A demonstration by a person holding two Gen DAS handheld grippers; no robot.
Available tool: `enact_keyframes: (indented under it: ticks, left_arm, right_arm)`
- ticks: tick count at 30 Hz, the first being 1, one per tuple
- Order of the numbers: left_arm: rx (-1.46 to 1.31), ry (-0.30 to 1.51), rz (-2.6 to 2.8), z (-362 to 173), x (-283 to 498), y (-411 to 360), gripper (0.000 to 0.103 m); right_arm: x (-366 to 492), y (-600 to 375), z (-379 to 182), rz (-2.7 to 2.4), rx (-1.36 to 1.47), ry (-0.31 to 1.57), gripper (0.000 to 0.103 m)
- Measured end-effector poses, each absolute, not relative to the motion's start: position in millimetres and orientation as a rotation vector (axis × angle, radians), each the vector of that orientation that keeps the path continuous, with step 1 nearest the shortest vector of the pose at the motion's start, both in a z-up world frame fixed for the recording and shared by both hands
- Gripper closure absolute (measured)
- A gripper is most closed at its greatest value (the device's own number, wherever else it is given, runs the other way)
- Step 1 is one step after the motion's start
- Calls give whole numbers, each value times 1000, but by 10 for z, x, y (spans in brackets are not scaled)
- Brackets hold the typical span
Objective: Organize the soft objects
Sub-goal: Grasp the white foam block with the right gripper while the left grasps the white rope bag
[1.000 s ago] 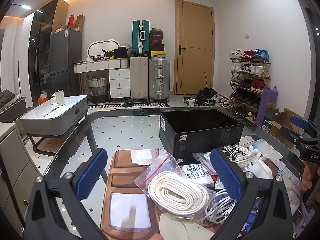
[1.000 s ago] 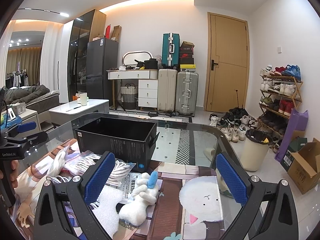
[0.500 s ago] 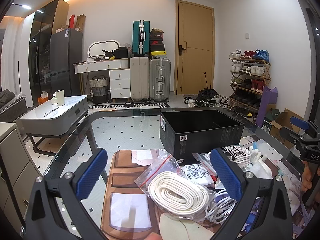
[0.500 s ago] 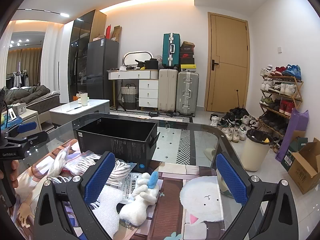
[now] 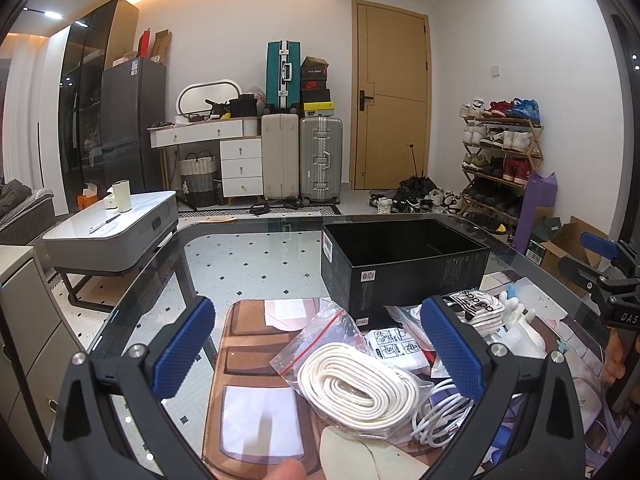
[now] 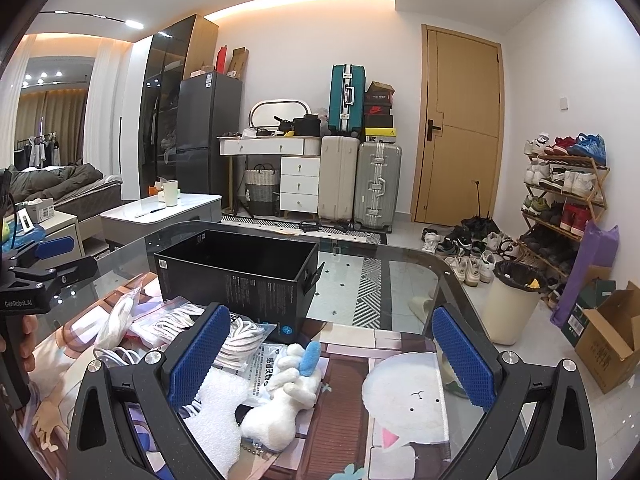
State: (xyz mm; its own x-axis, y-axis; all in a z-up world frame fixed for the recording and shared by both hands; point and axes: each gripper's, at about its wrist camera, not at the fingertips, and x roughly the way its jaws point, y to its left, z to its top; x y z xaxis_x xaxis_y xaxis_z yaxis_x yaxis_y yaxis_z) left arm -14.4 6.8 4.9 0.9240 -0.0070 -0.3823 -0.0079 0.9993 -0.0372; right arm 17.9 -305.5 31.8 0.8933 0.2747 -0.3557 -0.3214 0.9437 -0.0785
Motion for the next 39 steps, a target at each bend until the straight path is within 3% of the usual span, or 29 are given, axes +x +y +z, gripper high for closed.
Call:
enact_keyframes:
  ticks: [11, 29, 33, 39]
  left_arm:
    - [-24, 580, -118, 50, -8, -75, 0]
    - [-101, 856, -23, -268, 327, -56, 0]
    - [-166, 891, -19, -303, 374, -24, 0]
    - [-184, 924, -5, -325, 413, -61, 0]
  right_arm:
    - [446, -2853, 343, 396, -232, 569, 0]
    - [243, -2549, 116, 531, -241, 724, 1]
    - [329, -2532, 64, 547, -217, 790, 21]
    - [341, -2539, 36, 563, -201, 825, 26]
